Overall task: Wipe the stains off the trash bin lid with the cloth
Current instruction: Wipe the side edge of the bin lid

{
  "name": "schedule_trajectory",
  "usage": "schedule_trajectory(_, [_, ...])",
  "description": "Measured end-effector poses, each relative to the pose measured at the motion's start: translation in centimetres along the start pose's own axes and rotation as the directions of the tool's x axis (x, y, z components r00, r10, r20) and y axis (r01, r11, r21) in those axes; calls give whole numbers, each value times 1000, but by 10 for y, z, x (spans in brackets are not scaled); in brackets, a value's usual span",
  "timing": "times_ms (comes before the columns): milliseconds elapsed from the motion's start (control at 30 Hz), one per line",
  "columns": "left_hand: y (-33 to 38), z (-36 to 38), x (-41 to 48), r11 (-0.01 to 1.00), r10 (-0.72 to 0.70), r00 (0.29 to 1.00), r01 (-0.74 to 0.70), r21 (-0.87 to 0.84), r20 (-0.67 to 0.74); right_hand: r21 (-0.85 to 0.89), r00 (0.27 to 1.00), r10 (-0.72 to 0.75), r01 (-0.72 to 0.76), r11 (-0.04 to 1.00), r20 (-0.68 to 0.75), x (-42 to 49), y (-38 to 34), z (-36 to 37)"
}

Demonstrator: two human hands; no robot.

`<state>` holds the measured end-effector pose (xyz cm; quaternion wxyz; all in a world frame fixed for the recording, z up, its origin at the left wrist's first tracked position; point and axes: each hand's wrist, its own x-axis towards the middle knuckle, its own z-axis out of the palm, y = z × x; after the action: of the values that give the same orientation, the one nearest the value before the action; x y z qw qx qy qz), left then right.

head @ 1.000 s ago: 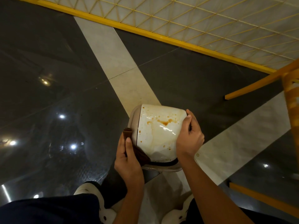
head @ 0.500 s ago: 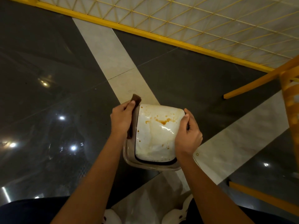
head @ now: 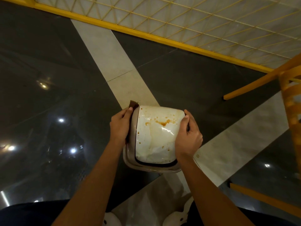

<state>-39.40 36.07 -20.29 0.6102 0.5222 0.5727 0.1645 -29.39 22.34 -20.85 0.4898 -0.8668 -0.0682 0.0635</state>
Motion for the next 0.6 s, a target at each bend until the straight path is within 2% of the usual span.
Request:
schedule_trajectory(200, [-23,-6,-31,989,-19,995,4,-150,-97,-36,989,-109,113,993,96,7,2,-4])
schedule_trajectory(367, [-45,-1,-55,961,-76,983,27,-274,-167,-43,928,-265,286,957,262,34,-3,-3])
schedule_trajectory(433, [-52,3,-64,951,-113,971,44,-307,-210,-48,875,-313,354,934,369,48,-9,0])
schedule_trajectory(500, [-56,10,-75,933,-153,955,55,-356,-253,-40,791,-360,435,900,495,63,-16,4])
schedule_trajectory(600, [-57,24,-96,886,-234,923,72,-459,-306,-44,594,-364,560,827,718,83,-38,13])
